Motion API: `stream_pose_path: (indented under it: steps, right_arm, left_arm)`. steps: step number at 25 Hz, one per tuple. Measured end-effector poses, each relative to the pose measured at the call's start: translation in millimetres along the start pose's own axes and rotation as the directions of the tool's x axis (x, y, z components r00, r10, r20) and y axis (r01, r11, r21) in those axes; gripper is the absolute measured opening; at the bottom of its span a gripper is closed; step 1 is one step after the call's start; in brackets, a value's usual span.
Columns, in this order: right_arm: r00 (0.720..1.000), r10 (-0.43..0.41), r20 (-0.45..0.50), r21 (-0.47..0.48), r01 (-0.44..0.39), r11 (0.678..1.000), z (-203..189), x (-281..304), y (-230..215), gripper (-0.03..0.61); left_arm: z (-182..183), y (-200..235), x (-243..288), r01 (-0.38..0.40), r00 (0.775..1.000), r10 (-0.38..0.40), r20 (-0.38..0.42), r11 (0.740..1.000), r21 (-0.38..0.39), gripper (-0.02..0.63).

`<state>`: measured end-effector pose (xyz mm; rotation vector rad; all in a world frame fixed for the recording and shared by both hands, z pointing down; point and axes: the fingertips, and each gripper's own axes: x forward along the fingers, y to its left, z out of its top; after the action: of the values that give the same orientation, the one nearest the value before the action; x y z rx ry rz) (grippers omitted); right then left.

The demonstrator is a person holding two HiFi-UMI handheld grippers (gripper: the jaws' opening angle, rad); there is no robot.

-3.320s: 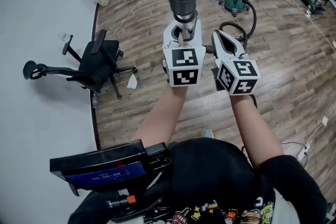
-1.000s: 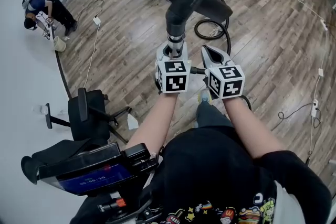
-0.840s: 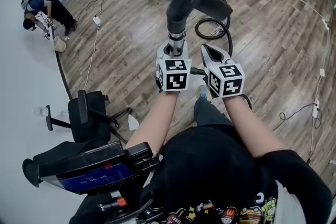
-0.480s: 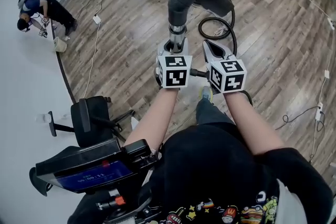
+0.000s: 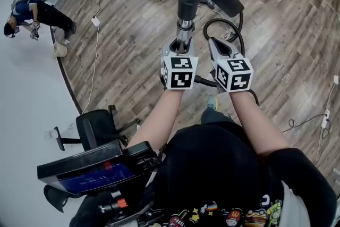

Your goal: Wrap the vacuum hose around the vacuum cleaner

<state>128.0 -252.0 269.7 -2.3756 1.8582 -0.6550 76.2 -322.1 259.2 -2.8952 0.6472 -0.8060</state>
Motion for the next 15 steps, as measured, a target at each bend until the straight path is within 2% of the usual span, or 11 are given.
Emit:
stream_pose_path:
  steps: [8,15]
  right_arm:
    - [1.000,-0.012,-0.006,0.018,0.012,1.000,23,50,-47,0.023]
    - [0.998,-0.058,0.005,0.044,0.058,0.997,30,48,-75,0.023]
  left_arm:
    - [32,12,70,0.029,0.999,-0.029,-0.016,0.999,0.033,0.149]
    - [47,-1,94,0.079,0.997,-0.078,-0.017,0.994,0.079,0.149]
